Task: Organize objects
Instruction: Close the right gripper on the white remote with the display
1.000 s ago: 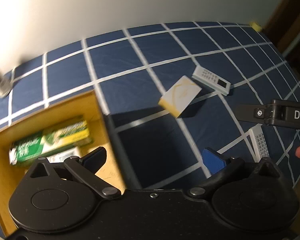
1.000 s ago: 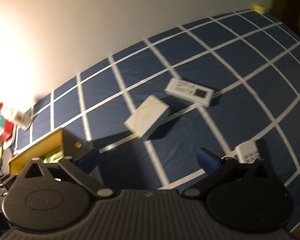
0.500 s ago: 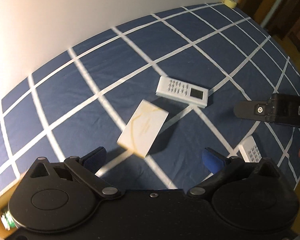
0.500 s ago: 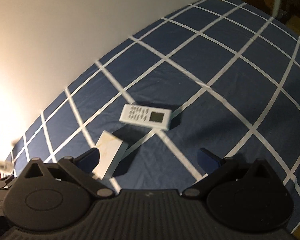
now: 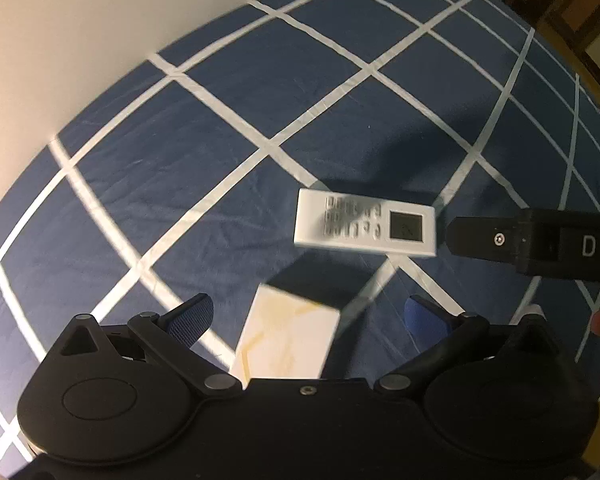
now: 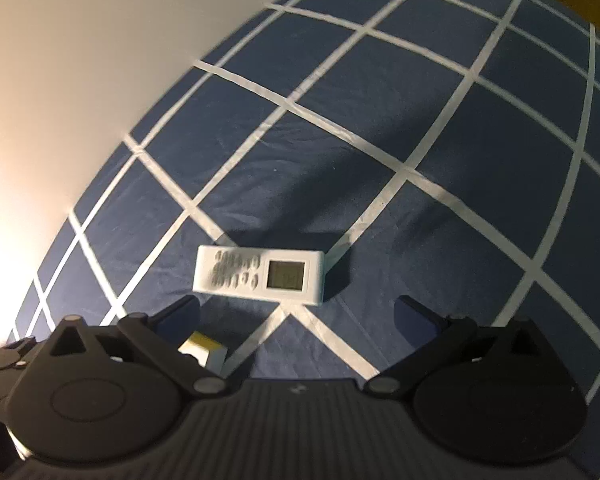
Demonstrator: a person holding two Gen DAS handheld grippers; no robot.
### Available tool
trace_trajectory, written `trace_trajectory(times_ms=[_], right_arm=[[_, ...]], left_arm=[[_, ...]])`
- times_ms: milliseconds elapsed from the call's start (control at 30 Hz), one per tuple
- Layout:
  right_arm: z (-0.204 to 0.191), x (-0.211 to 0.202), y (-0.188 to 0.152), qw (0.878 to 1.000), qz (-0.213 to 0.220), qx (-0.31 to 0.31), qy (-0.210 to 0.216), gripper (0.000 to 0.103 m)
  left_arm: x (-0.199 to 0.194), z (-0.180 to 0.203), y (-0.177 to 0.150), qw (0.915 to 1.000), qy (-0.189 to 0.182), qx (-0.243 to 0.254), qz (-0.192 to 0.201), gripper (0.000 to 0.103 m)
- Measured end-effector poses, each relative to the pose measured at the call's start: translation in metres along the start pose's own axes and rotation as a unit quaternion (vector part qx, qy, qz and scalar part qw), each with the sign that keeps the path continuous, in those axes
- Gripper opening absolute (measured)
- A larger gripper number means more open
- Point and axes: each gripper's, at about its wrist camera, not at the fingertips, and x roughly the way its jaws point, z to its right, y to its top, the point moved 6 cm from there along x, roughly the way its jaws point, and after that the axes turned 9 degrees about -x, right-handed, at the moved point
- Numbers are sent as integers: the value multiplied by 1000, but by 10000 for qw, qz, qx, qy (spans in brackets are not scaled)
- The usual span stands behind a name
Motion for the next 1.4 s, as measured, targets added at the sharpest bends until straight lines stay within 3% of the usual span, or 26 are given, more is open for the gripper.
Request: trace_trajectory(times_ms=[367,767,900,1200,1333,1400], right_arm=[[6,61,20,9984,-409,312,-228,101],[5,84,21,9974,-598,362,-184,99],[4,86,20,9974,-627,341,-114,88],[2,90,20,9973,-646,358,16,79],[0,90,21,9979,-599,241,11,68],[-1,90,22,9979,-600,226,16,68]], left_arm=[[59,-1,35,9984,-389,138,-396,102],[79,3,40,9967,-519,208,-591,95],[79,6,42,9965,-526,245,-595,91],[76,12,42,9946,-762,234,-665,69],[75,14,41,9945,-786,209,-665,67],[75,14,41,9946,-786,180,-651,67]])
